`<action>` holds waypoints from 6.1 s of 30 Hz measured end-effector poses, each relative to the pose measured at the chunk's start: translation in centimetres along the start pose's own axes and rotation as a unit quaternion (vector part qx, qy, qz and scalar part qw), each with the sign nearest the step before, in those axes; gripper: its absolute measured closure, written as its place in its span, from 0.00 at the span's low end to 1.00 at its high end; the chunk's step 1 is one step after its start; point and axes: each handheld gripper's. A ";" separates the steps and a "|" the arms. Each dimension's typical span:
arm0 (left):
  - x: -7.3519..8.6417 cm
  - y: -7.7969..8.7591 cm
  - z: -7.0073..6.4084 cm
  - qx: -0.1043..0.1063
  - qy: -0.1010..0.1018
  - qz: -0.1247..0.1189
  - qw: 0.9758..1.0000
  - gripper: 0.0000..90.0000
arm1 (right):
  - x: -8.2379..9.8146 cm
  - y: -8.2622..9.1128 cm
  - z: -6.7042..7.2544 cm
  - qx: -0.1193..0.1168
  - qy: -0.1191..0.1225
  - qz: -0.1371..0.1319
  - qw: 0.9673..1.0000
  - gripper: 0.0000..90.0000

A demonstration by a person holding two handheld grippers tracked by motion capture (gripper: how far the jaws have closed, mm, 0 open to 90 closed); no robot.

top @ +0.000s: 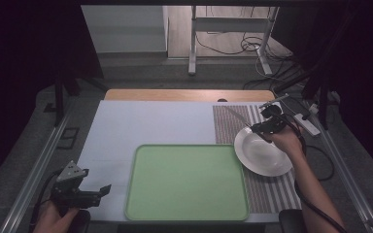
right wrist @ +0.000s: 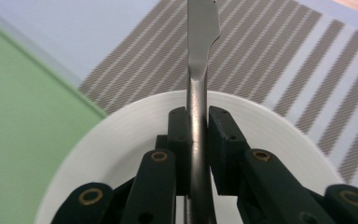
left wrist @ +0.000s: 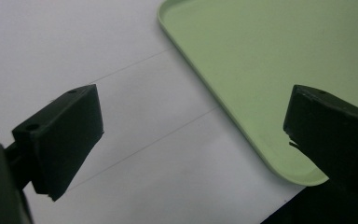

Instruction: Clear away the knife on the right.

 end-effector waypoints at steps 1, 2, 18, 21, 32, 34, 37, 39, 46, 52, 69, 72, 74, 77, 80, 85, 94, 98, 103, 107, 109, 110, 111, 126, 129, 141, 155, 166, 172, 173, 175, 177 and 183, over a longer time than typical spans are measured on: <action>0.0 0.0 0.0 0.000 0.000 0.000 1.000 0.05 | 0.1 0.0 0.3 -0.002 0.001 -0.001 1.000 0.89; 0.0 0.0 0.0 0.000 -0.001 0.000 1.000 0.05 | 0.2 0.1 0.6 -0.004 0.003 -0.002 1.000 0.89; 0.0 0.0 -0.1 -0.003 -0.003 0.000 1.000 0.05 | 3.0 -0.1 5.4 -0.033 0.035 0.005 0.999 0.89; 0.0 0.0 -0.1 -0.003 -0.002 0.000 1.000 0.05 | 3.6 0.0 6.1 -0.040 0.036 0.005 0.999 0.89; 0.0 0.0 -0.1 -0.002 -0.002 0.000 1.000 0.05 | 5.0 -0.2 9.2 -0.052 0.058 0.019 0.997 0.89; 0.0 0.0 -0.1 -0.003 -0.002 0.000 1.000 0.05 | 5.2 -0.4 9.8 -0.056 0.061 0.024 0.996 0.89; 0.0 0.0 -0.1 -0.002 -0.002 0.000 1.000 0.05 | 5.5 -0.7 10.7 -0.062 0.070 0.031 0.995 0.89; 0.0 0.0 -0.1 -0.002 -0.001 0.000 1.000 0.05 | 5.6 -0.8 11.3 -0.066 0.076 0.033 0.994 0.89; 0.0 0.0 -0.1 -0.003 -0.004 0.000 1.000 0.05 | 5.9 -1.5 13.8 -0.080 0.098 0.048 0.991 0.89; 0.0 0.0 -0.1 -0.004 -0.005 0.000 1.000 0.05 | 6.1 -2.8 15.8 -0.095 0.119 0.074 0.986 0.89; 0.0 0.0 -0.2 -0.004 -0.007 0.002 1.000 0.05 | 5.8 -4.6 18.8 -0.128 0.207 0.132 0.961 1.00; 0.0 0.0 -0.2 -0.004 -0.008 0.002 1.000 0.05 | 4.9 -5.1 19.5 -0.132 0.217 0.126 0.959 1.00; 0.0 0.0 -0.2 -0.004 -0.007 0.002 1.000 0.05 | 4.3 -5.7 20.2 -0.136 0.225 0.125 0.957 1.00; 0.0 0.0 -0.1 -0.004 -0.007 0.002 1.000 0.05 | 3.5 -6.9 21.1 -0.146 0.236 0.131 0.952 1.00; 0.0 0.0 -0.1 -0.004 -0.007 0.002 1.000 0.05 | 3.1 -8.1 21.8 -0.150 0.250 0.138 0.947 1.00; 0.0 0.0 -0.2 -0.004 -0.008 0.002 1.000 0.05 | 2.5 -9.3 21.9 -0.135 0.267 0.143 0.944 1.00; 0.0 0.0 -0.2 -0.003 -0.008 0.002 1.000 0.05 | 2.1 -8.9 19.1 -0.089 0.247 0.146 0.954 1.00; 0.0 0.0 -0.2 -0.003 -0.009 0.002 1.000 0.05 | 2.0 -8.6 17.4 -0.069 0.230 0.138 0.961 1.00; 0.0 0.0 -0.2 -0.003 -0.009 0.002 1.000 0.05 | 2.0 -8.4 15.9 -0.066 0.206 0.135 0.967 1.00; 0.0 0.0 -0.2 -0.003 -0.010 0.001 1.000 0.05 | 2.0 -8.2 15.2 -0.064 0.194 0.134 0.970 1.00; 0.0 0.0 -0.2 -0.003 -0.010 0.001 1.000 0.05 | 2.1 -8.1 15.1 -0.064 0.193 0.138 0.969 1.00; 0.0 0.0 -0.2 -0.003 -0.009 0.001 1.000 0.05 | 2.2 -8.0 15.0 -0.064 0.192 0.138 0.970 1.00; 0.0 0.0 -0.2 -0.003 -0.010 0.000 1.000 0.05 | 2.2 -8.0 15.0 -0.064 0.188 0.139 0.970 1.00; 0.0 0.0 -0.3 -0.004 -0.013 0.000 1.000 0.05 | 4.0 -6.1 12.3 -0.047 0.141 0.141 0.979 1.00; 0.0 0.0 -0.3 -0.005 -0.014 0.000 1.000 0.05 | 4.4 -5.8 11.7 -0.047 0.130 0.138 0.981 1.00; 0.0 0.0 -0.3 -0.005 -0.014 0.001 1.000 0.05 | 4.5 -5.5 12.0 -0.057 0.120 0.135 0.982 0.97; 0.0 0.0 -0.2 -0.004 -0.011 0.001 1.000 0.05 | 3.5 -4.2 13.8 -0.068 0.119 0.082 0.987 0.75; 0.0 0.0 -0.2 -0.004 -0.012 0.000 1.000 0.05 | 3.8 -2.3 14.2 -0.059 0.106 0.031 0.992 0.38; 0.0 0.0 -0.2 -0.004 -0.012 0.000 1.000 0.05 | 4.1 -1.7 14.1 -0.045 0.099 0.010 0.994 0.24; 0.0 0.0 -0.2 -0.004 -0.012 0.000 1.000 0.05 | 4.2 -1.7 14.1 -0.047 0.097 0.011 0.994 0.22; 0.0 0.0 -0.2 -0.005 -0.012 0.000 1.000 0.05 | 4.4 -1.7 14.2 -0.052 0.091 0.011 0.994 0.18; 0.0 0.0 -0.2 -0.004 -0.012 0.000 1.000 0.05 | 4.7 -1.6 14.2 -0.057 0.085 0.008 0.995 0.14; 0.0 0.0 -0.3 -0.005 -0.012 0.000 1.000 0.05 | 5.4 -1.5 14.1 -0.061 0.074 0.001 0.995 0.05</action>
Point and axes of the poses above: each handheld gripper's, and its own axes: y roughly backward along the jaws, x roughly out of its underside, z roughly to its left, and after that the axes turned 6 degrees about -x, right-handed
